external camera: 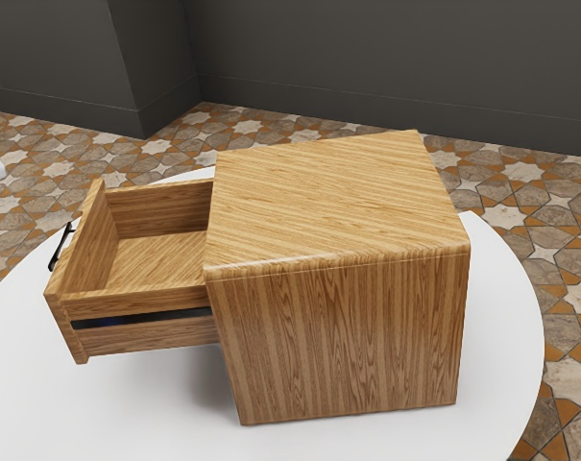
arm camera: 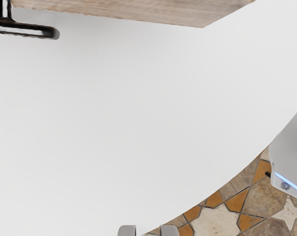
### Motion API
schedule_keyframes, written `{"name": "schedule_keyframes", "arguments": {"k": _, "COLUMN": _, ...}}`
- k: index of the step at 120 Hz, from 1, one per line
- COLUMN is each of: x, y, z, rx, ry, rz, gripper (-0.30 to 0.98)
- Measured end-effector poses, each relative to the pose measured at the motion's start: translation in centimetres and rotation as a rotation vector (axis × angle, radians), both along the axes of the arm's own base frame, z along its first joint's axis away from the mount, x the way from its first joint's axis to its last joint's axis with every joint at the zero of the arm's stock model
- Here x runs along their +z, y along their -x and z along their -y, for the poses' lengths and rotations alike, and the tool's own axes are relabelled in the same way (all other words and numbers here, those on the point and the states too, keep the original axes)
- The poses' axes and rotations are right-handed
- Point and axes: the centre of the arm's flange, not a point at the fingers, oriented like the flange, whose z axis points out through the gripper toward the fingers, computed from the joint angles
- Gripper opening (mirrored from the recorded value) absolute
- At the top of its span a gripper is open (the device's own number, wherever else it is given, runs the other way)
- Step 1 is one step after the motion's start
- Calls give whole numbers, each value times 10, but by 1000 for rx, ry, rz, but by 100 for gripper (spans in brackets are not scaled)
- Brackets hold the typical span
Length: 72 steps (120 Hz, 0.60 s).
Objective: Push the drawer handle with one arm to close the drawer
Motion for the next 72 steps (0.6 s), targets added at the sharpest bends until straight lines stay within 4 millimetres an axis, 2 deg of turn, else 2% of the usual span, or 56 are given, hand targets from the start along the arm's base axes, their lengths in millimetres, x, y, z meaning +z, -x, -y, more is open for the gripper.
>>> {"name": "schedule_keyframes", "arguments": {"k": 26, "x": -33, "y": -57, "z": -4, "rx": -167, "ry": -30, "rz": 96, "gripper": -8}}
{"name": "schedule_keyframes", "arguments": {"k": 47, "x": -45, "y": -82, "z": -8, "rx": -252, "ry": -46, "rz": 143, "gripper": -9}}
{"name": "schedule_keyframes", "arguments": {"k": 72, "x": -55, "y": -103, "z": -12, "rx": -306, "ry": -39, "rz": 173, "gripper": -10}}
